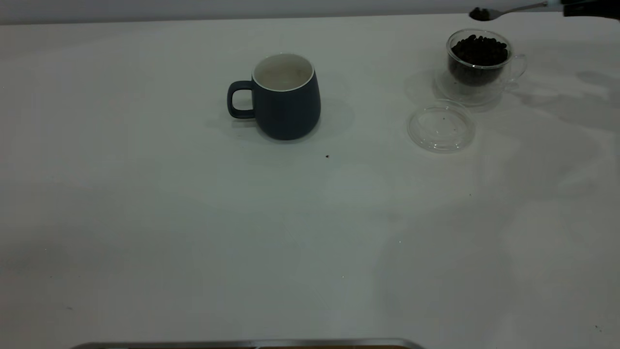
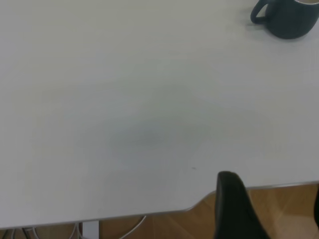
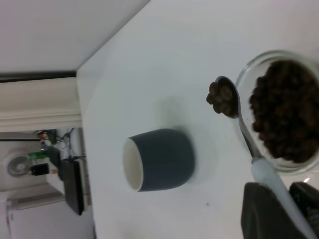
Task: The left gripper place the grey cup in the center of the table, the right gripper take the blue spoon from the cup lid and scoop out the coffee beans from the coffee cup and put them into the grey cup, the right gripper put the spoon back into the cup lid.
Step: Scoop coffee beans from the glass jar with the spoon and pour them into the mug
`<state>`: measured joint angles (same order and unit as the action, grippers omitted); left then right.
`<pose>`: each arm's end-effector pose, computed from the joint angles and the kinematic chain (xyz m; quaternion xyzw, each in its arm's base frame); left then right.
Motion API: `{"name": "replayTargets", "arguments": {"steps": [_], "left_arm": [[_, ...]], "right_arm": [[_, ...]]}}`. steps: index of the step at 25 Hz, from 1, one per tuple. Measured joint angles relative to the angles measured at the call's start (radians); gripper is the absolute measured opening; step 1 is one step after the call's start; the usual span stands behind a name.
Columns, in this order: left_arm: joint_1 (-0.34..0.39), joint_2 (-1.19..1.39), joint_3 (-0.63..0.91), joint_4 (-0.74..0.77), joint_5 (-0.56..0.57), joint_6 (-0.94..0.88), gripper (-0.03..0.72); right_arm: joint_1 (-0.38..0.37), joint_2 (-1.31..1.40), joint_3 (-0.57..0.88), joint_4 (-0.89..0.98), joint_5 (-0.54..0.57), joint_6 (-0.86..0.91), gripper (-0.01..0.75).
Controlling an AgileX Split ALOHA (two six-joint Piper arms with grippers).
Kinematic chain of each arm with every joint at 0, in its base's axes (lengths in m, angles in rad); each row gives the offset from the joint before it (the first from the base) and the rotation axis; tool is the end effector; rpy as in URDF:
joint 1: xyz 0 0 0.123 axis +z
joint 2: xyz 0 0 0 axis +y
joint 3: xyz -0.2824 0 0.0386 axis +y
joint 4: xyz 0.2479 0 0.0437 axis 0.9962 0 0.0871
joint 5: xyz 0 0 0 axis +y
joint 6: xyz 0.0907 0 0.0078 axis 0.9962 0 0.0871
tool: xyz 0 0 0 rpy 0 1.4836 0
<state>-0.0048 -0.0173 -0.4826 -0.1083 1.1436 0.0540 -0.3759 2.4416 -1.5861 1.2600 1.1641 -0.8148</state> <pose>-0.0095 -0.0089 0.2661 0.0300 0.8723 -0.0420 0.4862 0.4427 -0.0891 0.0736 0.1457 0.8469 0.4875 0.1547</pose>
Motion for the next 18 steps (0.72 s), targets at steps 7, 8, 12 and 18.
{"name": "replayTargets", "arguments": {"steps": [7,8,12,18], "left_arm": [[0.000,0.000,0.000,0.000,0.000,-0.002,0.451],[0.000,0.000,0.000,0.000,0.000,-0.002,0.451],[0.000,0.000,0.000,0.000,0.000,-0.002,0.451],[0.000,0.000,0.000,0.000,0.000,-0.002,0.451]], "right_arm": [[0.060,-0.019,0.038,0.030,0.000,-0.024,0.101],[0.072,-0.022,0.039,0.033,0.000,-0.024,0.101],[0.125,-0.038,0.039,0.040,-0.001,-0.026,0.101],[0.223,-0.044,0.039,0.074,-0.001,-0.027,0.101]]}}
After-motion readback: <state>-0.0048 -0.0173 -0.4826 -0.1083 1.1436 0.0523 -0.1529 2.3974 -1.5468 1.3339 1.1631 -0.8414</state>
